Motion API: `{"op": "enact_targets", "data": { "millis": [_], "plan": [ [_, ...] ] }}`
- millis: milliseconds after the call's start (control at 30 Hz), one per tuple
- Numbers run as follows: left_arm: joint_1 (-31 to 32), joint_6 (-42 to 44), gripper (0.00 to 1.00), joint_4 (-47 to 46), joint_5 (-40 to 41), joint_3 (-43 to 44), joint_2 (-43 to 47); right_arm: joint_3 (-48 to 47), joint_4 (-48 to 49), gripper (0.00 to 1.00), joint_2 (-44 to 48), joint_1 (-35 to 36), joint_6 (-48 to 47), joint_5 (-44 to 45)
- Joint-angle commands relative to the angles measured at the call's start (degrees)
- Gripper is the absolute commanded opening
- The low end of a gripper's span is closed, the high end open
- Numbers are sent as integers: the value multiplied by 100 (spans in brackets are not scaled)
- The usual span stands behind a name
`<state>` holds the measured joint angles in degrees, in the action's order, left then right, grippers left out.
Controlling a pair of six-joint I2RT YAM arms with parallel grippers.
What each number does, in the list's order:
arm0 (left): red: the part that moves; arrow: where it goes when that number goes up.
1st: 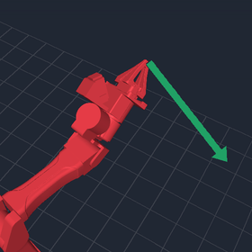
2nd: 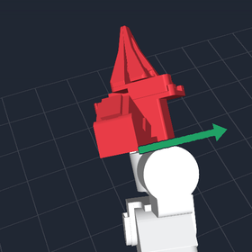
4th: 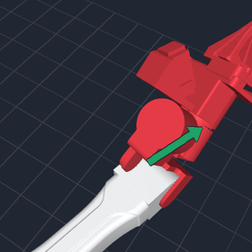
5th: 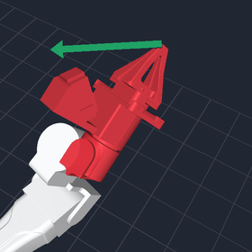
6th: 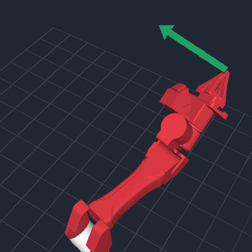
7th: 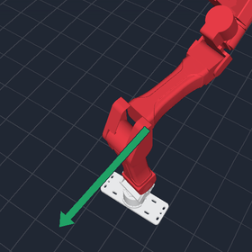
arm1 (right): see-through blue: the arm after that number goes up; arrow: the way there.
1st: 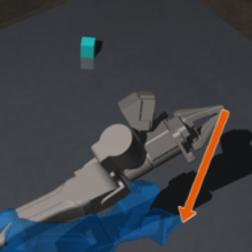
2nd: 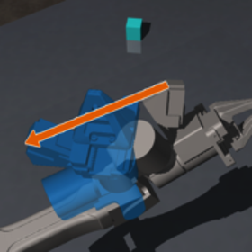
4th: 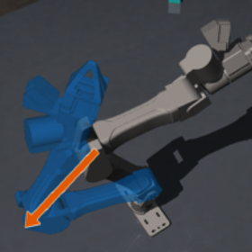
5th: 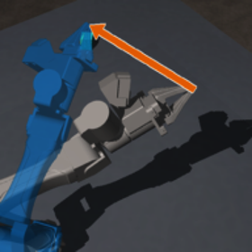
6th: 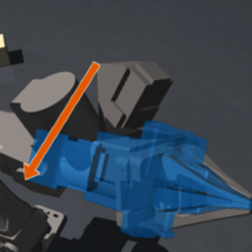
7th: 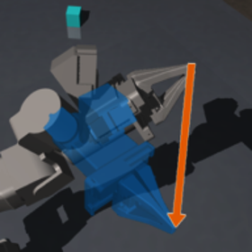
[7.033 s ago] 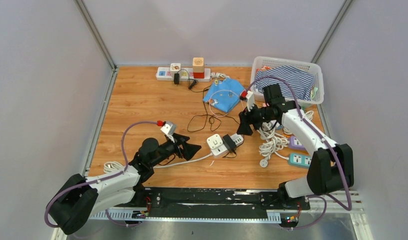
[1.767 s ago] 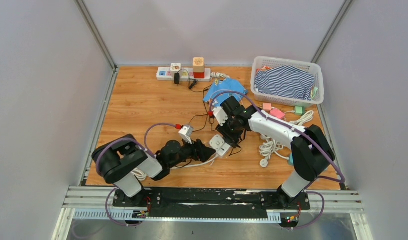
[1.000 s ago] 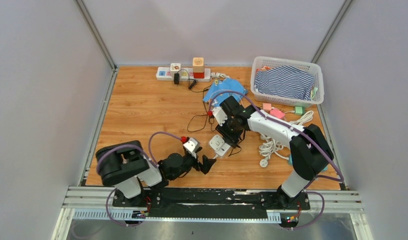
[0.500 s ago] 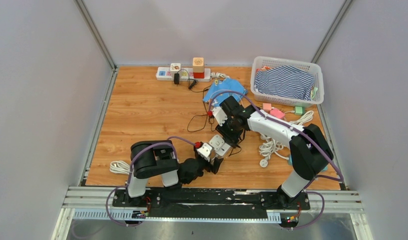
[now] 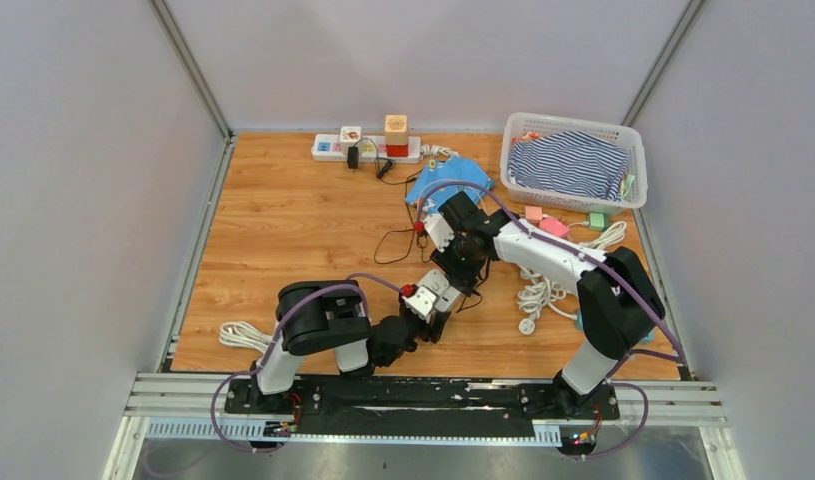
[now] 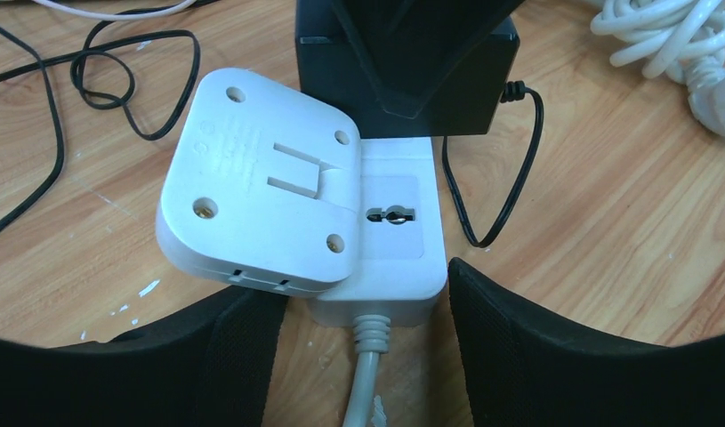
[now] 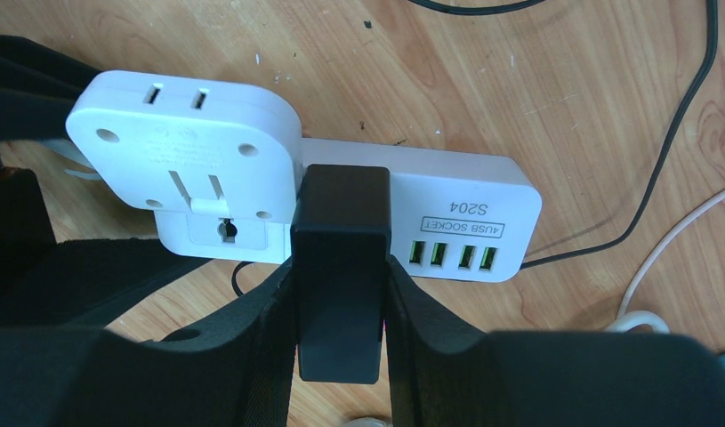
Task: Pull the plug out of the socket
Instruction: Remove the plug from the socket.
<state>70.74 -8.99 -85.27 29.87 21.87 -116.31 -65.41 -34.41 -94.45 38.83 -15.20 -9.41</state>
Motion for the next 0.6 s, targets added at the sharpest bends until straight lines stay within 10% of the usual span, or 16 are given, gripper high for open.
{"op": "enact_targets", "data": {
  "millis": [0, 567],
  "plan": [
    [55, 156, 63, -211, 238, 98, -208, 300, -37, 0, -534, -74, -86, -56],
    [54, 143, 14, -206, 171, 177, -414, 325, -132, 0, -523, 35, -53, -851]
  ]
}}
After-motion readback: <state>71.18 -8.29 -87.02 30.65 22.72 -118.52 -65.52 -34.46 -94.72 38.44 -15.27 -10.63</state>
